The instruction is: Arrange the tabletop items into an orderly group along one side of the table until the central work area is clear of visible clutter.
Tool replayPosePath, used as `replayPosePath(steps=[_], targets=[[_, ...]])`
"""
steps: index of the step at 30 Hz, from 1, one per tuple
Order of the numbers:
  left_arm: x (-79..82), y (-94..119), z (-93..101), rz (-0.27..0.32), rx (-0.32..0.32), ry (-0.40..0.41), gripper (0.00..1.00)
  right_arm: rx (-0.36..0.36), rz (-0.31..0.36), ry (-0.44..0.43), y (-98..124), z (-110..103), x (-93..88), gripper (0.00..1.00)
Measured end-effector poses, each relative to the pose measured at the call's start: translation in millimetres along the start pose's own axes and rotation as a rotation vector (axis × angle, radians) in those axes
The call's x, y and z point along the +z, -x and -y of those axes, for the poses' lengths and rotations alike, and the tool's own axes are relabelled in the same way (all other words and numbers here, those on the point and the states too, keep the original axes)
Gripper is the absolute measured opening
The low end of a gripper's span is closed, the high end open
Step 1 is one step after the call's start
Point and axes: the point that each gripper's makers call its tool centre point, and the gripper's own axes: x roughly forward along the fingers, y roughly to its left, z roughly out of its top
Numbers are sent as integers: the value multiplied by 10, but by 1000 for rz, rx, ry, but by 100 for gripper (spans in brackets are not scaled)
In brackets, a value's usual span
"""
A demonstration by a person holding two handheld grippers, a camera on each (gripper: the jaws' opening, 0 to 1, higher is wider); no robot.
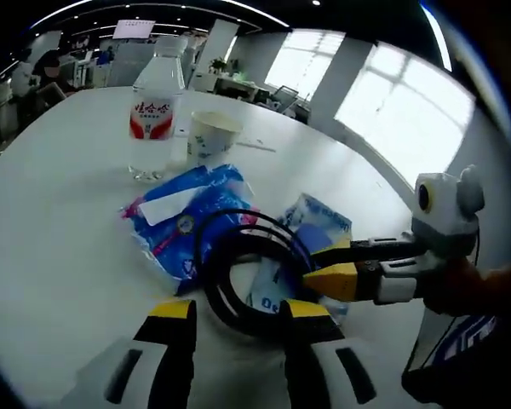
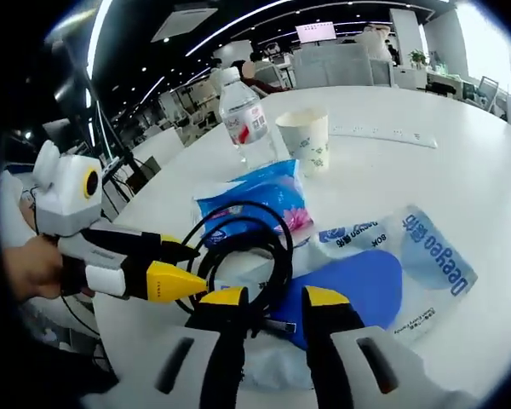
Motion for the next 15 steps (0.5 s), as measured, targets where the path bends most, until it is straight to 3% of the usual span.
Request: replayPosePath(steps=[4, 7, 15], targets=[[-13, -40, -16, -5, 0, 26, 33, -3, -8, -28, -45, -4, 23, 17], [-20, -57, -6, -9, -6, 20, 27, 0, -18, -22, -81, -39, 19, 13], [-27, -91, -41, -11, 7, -2, 23, -17, -25, -14, -96, -36, -7, 9]])
